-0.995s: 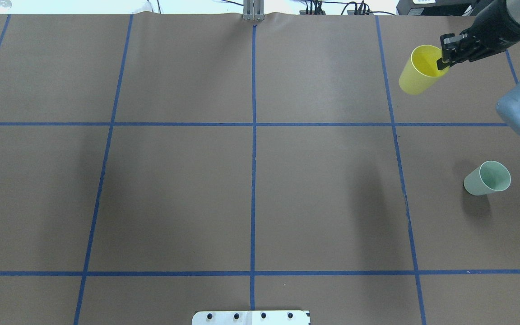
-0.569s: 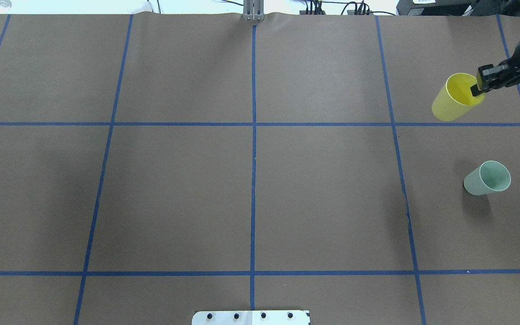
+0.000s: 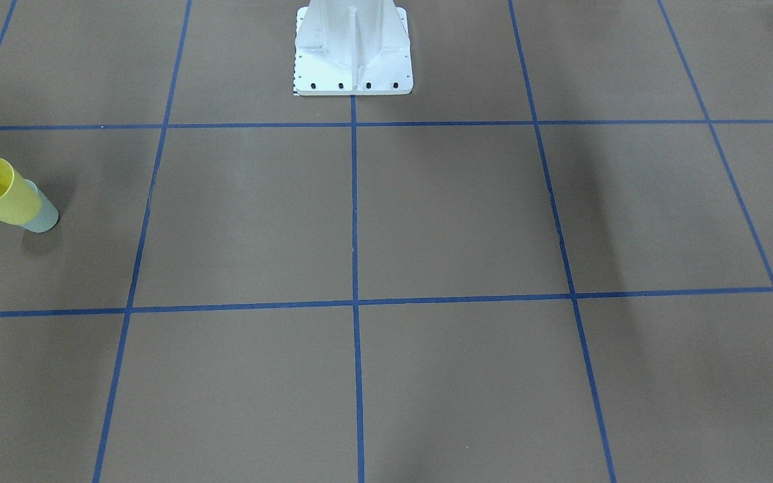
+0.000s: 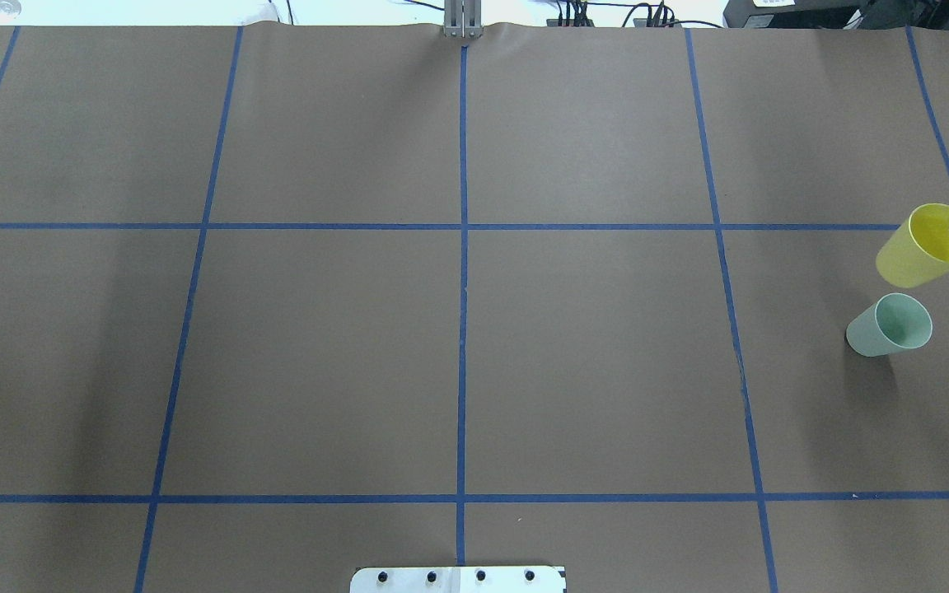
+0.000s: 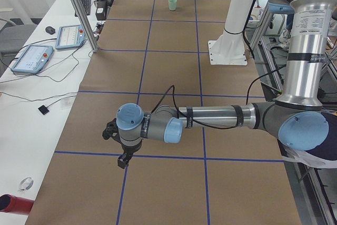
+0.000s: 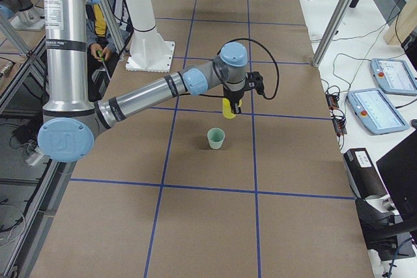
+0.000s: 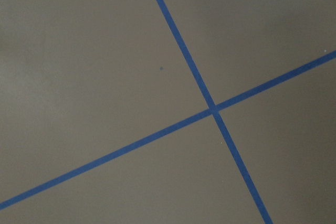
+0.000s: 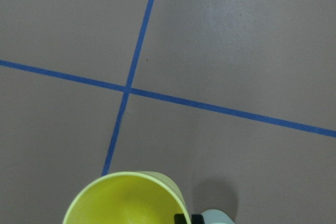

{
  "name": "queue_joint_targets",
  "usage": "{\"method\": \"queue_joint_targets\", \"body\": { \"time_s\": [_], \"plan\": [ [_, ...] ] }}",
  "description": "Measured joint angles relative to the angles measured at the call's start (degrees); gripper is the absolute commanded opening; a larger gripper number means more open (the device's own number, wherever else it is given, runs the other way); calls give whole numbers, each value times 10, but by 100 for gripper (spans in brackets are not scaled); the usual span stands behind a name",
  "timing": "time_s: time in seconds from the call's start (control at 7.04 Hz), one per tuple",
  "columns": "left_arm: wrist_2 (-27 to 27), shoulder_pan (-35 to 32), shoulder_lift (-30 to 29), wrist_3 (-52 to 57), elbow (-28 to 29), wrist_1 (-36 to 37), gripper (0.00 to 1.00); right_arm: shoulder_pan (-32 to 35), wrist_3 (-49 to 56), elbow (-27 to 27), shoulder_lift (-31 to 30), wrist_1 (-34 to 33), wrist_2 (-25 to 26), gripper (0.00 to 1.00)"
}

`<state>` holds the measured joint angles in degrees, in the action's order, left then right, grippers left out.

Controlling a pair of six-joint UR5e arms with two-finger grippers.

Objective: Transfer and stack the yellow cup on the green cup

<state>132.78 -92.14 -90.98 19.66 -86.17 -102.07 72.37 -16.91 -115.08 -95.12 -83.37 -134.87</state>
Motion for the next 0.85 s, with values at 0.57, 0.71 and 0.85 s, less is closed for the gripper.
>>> {"method": "queue_joint_targets", "body": {
  "time_s": [0.57, 0.71, 0.85],
  "plan": [
    [8, -1, 36, -5, -34, -4, 100, 0, -5, 18, -65, 76, 1, 0],
    [15, -1, 44, -5, -42, -5, 100, -1, -7, 20, -67, 77, 1, 0],
    [18, -1, 48, -5, -46, -5, 100, -2, -8, 22, -67, 78, 2, 0]
  ]
}}
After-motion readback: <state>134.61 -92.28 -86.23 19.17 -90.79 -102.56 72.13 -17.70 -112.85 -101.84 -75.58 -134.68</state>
